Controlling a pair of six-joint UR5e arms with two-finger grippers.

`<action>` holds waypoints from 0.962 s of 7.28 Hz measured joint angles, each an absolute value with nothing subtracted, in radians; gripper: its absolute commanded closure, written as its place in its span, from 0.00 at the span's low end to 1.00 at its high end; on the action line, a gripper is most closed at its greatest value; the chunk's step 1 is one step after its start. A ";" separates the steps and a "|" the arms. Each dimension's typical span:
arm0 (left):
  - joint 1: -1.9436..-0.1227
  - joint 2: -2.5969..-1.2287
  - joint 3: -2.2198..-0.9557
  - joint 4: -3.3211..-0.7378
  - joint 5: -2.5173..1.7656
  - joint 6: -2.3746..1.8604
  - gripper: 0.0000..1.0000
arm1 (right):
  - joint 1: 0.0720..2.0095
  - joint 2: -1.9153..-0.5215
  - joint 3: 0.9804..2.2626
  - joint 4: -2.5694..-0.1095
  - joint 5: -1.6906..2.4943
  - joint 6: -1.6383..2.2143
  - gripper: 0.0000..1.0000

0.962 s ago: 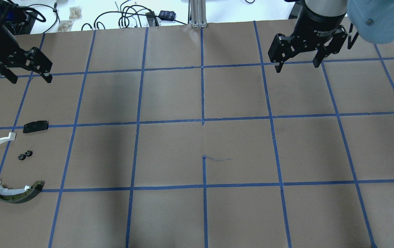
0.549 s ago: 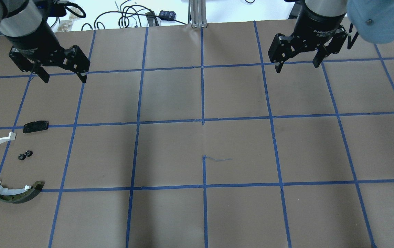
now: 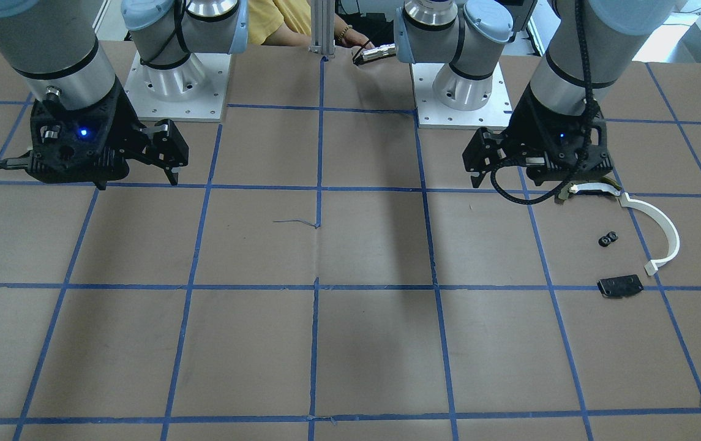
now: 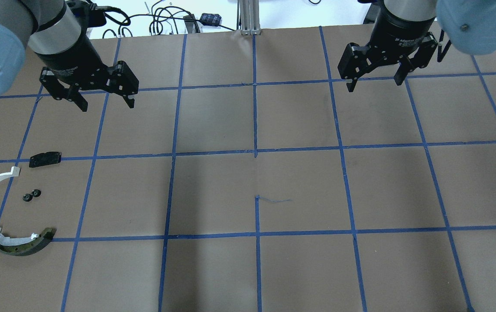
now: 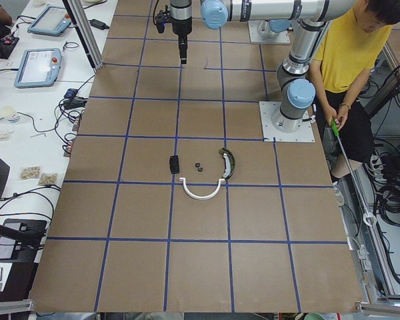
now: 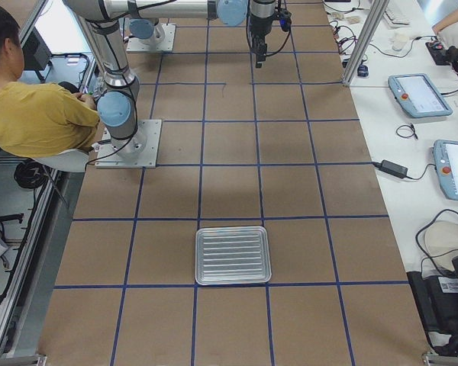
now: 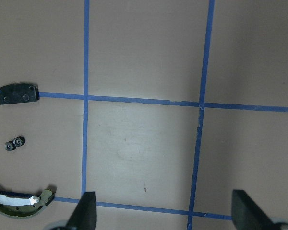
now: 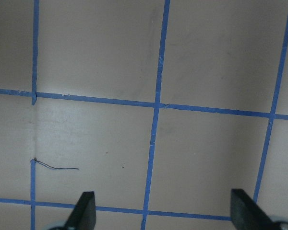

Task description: Place bearing gear from tray to pile

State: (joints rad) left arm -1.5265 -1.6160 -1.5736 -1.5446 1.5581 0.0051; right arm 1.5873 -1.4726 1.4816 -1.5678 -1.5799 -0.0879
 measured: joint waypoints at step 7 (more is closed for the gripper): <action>-1.520 -1.589 -1.616 -1.541 1.539 0.092 0.00 | 1.588 -1.473 1.482 -1.567 -1.580 -0.087 0.00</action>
